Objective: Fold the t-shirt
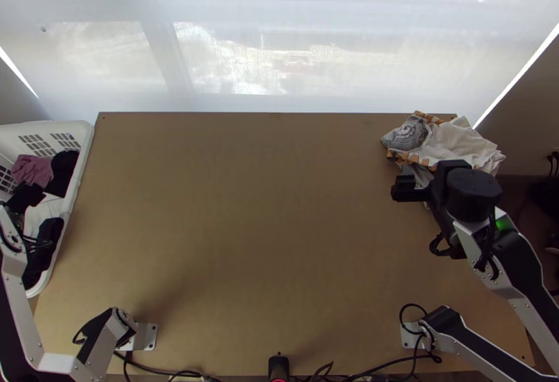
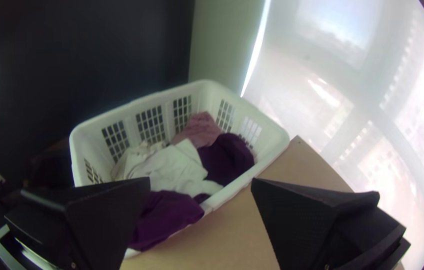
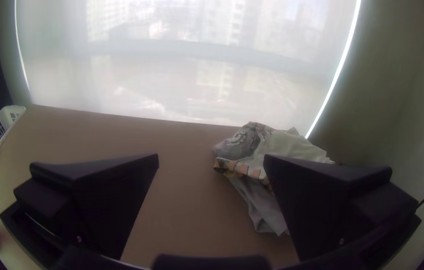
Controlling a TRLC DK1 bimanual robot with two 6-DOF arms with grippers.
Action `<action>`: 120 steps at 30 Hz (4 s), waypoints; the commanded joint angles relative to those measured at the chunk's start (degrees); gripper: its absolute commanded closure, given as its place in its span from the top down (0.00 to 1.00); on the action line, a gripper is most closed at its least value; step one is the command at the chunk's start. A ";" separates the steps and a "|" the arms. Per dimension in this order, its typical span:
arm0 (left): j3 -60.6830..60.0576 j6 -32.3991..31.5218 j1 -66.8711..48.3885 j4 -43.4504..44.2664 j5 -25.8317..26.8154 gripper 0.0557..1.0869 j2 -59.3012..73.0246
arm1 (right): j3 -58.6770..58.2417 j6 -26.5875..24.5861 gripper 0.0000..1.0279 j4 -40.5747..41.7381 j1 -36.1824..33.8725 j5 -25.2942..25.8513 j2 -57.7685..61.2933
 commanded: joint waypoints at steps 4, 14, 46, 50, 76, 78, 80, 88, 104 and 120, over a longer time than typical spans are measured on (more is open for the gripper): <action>15.86 -9.55 2.60 -20.28 1.26 0.95 20.76 | 9.31 2.75 0.95 -13.56 -3.07 0.79 5.16; 17.62 0.20 6.02 -29.16 1.78 0.95 33.50 | 5.62 -2.70 0.95 -17.17 -6.06 -5.01 1.21; 16.66 10.48 6.81 -18.44 -2.79 0.04 43.00 | 5.09 -3.58 0.95 -18.05 -9.31 -5.10 -0.64; 18.76 9.96 6.81 -19.05 -2.70 0.04 40.62 | 4.83 -3.58 0.95 -18.14 -9.40 -5.10 -0.73; 60.60 -3.05 -40.03 -29.51 6.00 0.04 19.35 | 6.68 -4.37 0.95 -19.28 -10.90 -5.10 -1.43; 60.78 -3.67 -46.45 -27.76 6.00 0.04 19.27 | 6.76 -4.46 0.95 -19.54 -10.98 -5.10 -1.52; 60.78 -3.67 -51.55 -26.96 5.91 0.04 19.53 | 6.94 -4.72 0.95 -19.81 -11.07 -5.10 -1.60; 61.13 -3.75 -72.02 -25.47 5.91 0.04 23.22 | 7.91 -5.16 0.95 -21.12 -11.95 -5.10 -1.60; 45.83 -0.15 -99.71 -26.44 6.00 0.09 29.37 | 8.87 -5.69 0.95 -24.11 -15.29 -5.10 -1.96; 43.02 -1.82 -79.93 -35.31 6.88 0.94 25.77 | 7.73 -5.95 0.95 -24.99 -16.35 -5.10 -3.98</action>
